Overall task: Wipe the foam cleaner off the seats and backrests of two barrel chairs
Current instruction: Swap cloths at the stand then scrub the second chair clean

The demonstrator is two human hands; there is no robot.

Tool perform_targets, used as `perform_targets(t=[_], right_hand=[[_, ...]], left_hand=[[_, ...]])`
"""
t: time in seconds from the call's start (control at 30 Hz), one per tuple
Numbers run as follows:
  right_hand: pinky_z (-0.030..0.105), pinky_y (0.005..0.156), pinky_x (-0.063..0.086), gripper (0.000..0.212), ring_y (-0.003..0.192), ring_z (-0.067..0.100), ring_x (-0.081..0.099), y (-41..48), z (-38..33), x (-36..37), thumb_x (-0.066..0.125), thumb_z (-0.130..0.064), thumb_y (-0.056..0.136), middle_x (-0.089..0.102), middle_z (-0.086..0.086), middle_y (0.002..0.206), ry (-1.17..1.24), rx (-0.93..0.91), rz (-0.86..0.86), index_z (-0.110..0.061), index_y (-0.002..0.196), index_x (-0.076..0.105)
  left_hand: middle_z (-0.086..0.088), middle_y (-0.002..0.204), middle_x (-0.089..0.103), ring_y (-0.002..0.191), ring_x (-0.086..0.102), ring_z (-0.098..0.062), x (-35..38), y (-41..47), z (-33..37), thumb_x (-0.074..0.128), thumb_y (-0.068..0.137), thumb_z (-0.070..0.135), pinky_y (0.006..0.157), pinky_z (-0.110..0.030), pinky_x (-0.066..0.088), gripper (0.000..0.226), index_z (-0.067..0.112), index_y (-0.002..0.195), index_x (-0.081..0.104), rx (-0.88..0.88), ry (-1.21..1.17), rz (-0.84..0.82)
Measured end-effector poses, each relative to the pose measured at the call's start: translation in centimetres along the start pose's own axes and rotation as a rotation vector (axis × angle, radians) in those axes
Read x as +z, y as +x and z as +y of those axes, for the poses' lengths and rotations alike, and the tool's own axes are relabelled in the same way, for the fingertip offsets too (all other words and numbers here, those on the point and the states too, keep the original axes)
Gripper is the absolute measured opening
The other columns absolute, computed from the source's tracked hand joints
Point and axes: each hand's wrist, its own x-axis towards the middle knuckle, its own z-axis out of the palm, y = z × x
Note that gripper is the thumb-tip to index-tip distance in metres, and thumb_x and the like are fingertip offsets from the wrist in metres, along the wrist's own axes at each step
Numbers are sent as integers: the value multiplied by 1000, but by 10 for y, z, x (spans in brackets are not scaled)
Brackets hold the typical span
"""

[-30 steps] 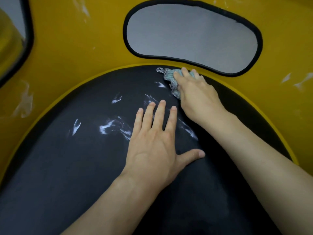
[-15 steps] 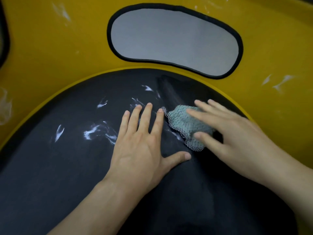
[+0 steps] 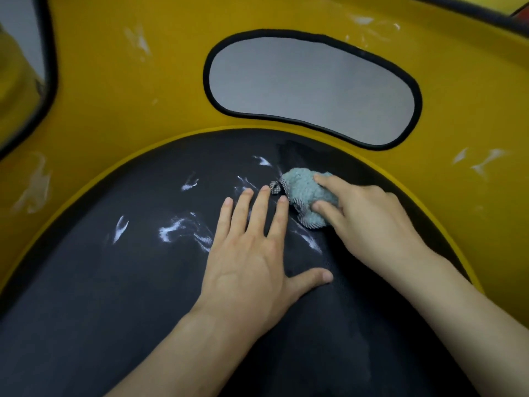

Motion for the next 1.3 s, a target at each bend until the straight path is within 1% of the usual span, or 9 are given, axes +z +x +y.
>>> perform_targets(t=[0.27,0.37,0.43,0.53,0.7,0.9,1.07,1.2,1.3], right_hand=[[42,84,49,60,112,30,60,29,-4,-2,45,-66,95,66,0,129,25,-20,8,-44,151,37],[37,72,45,69,96,25,64,1,11,-6,41,-76,88,68,-8,91,31,-15,-121,-54,152,25],[36,67,41,74,88,24,63,-13,16,-8,36,-82,83,44,-13,65,11,-2,-232,-61,150,14],[35,68,38,66,94,23,61,-6,15,-10,41,-72,91,56,-14,80,7,-22,-226,-59,151,18],[38,79,47,56,111,27,59,44,0,-3,49,-59,97,62,-4,134,36,-53,-86,-52,150,34],[37,70,47,59,101,26,62,27,-1,-8,42,-63,97,66,-1,126,-50,-45,-87,-50,153,26],[34,59,40,65,90,24,61,-23,11,-11,21,-72,91,66,-2,106,-236,18,-103,-54,153,11],[43,86,48,63,115,28,49,-38,7,-6,30,-60,95,56,4,128,-256,1,25,-38,153,36],[50,123,9,58,154,25,6,-30,5,2,27,-51,101,17,-7,167,-127,27,-89,-44,157,12]], left_hand=[[-2,169,-19,154,-24,-22,1,-2,-1,5,71,98,124,-47,-17,116,28,161,-14,0,-5,-3],[-3,170,-17,154,-21,-24,1,0,-1,7,73,98,124,-48,-15,116,25,163,-7,4,4,0],[-7,171,-6,157,-12,-27,0,1,-1,11,74,98,125,-48,-10,118,21,164,9,-6,-5,-8],[-12,168,21,156,14,-31,3,1,-2,17,79,96,123,-51,3,115,15,157,36,8,-26,-32],[-6,171,-4,157,-11,-26,2,0,-2,10,75,98,123,-48,-12,116,24,163,2,13,-34,6],[-3,167,-27,152,-27,-25,-3,1,1,-1,68,97,123,-49,-18,117,26,159,-21,1,47,-29],[-8,171,-6,156,-12,-28,-1,1,0,5,72,98,123,-49,-14,119,22,163,2,-13,33,-11],[-6,169,-19,154,-22,-26,-2,0,2,6,72,98,123,-49,-17,118,24,163,-3,-11,47,-44],[-5,167,-27,152,-28,-26,-5,1,3,5,73,98,123,-50,-18,116,24,161,-13,-10,61,-51]])
